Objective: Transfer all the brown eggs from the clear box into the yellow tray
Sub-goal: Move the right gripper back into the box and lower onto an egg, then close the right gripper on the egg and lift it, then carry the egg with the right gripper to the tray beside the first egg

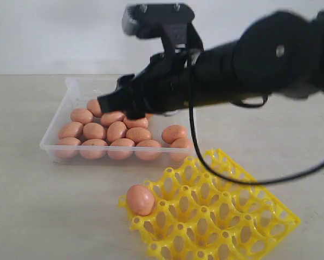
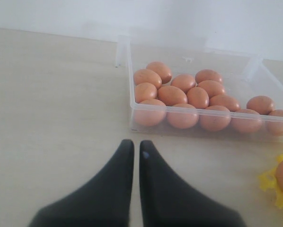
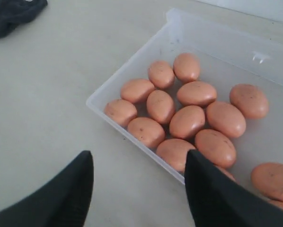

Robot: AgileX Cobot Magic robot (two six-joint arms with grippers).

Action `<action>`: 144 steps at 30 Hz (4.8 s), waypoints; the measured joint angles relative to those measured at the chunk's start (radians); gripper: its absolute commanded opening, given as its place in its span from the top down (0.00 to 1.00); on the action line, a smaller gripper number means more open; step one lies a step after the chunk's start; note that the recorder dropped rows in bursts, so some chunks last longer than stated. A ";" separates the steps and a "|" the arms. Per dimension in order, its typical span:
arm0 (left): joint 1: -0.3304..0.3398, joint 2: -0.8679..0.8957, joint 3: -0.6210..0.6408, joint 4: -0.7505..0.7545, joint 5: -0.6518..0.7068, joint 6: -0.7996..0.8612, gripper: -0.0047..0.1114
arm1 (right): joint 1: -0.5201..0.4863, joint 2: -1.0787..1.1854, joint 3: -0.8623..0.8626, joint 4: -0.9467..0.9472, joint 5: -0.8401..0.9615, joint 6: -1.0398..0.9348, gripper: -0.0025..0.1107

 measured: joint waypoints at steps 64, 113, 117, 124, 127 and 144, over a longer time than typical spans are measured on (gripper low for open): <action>0.000 0.000 0.000 0.000 0.000 0.000 0.92 | -0.216 0.622 -0.526 -0.399 0.464 -0.663 0.53; 0.000 0.000 0.000 0.000 0.000 0.000 0.92 | -0.216 0.524 -0.464 0.000 0.166 -0.140 0.98; 0.000 0.000 0.000 0.000 0.000 0.000 0.92 | -0.216 0.435 -0.335 0.027 0.080 -0.140 0.98; 0.000 0.000 0.000 0.000 0.000 0.000 0.92 | -0.218 0.266 -0.107 0.033 -0.083 -0.144 0.98; 0.000 0.000 0.000 0.000 0.000 0.000 0.92 | -0.218 0.182 -0.034 0.040 -0.148 -0.144 0.98; 0.000 0.000 0.000 0.000 0.000 0.000 0.92 | -0.218 -0.337 0.284 0.047 -0.333 0.019 0.98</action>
